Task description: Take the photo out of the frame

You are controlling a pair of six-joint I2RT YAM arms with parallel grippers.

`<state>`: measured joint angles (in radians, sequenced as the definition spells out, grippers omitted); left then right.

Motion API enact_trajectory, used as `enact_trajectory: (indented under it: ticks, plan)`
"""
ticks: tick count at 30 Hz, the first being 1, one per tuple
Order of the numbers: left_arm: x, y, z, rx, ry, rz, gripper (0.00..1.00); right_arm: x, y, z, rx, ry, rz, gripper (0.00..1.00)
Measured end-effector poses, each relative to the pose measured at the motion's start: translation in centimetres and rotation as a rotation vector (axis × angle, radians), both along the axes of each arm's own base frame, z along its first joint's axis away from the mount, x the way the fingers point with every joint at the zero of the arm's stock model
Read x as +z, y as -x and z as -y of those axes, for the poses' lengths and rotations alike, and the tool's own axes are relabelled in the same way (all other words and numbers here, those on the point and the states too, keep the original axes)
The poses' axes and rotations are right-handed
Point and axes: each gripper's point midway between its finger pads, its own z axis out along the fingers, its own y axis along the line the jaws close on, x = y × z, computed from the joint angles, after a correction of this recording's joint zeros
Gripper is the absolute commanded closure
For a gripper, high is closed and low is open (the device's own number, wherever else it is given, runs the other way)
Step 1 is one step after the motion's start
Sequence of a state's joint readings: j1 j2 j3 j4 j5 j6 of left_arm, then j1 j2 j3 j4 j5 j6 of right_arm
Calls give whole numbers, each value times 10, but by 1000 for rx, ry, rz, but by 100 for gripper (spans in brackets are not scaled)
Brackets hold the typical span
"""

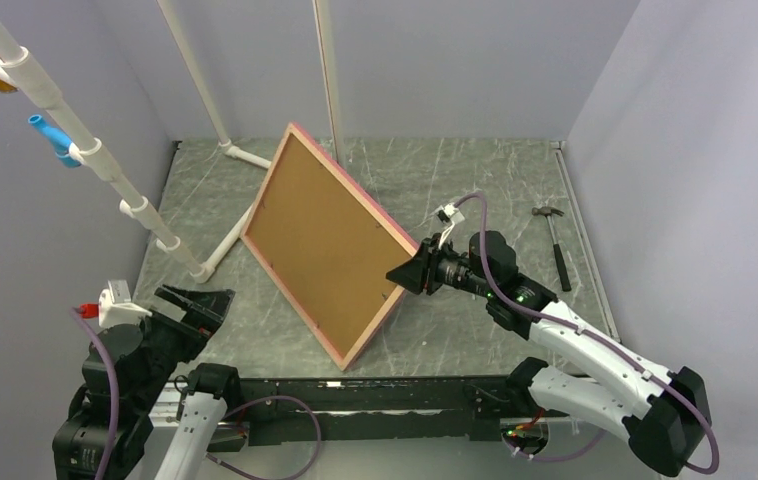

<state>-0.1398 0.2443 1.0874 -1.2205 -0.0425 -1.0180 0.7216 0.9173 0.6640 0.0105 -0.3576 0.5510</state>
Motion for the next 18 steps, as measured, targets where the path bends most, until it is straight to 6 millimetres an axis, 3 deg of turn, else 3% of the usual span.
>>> enact_trajectory:
  ticks: [10, 18]
  plan:
    - [-7, 4, -1, 5, -2, -12, 1, -50, -11, 13, -101, -23, -300, 100]
    - [-10, 3, -1, 4, -3, -20, 1, -73, -24, 16, -97, -43, -428, 100]
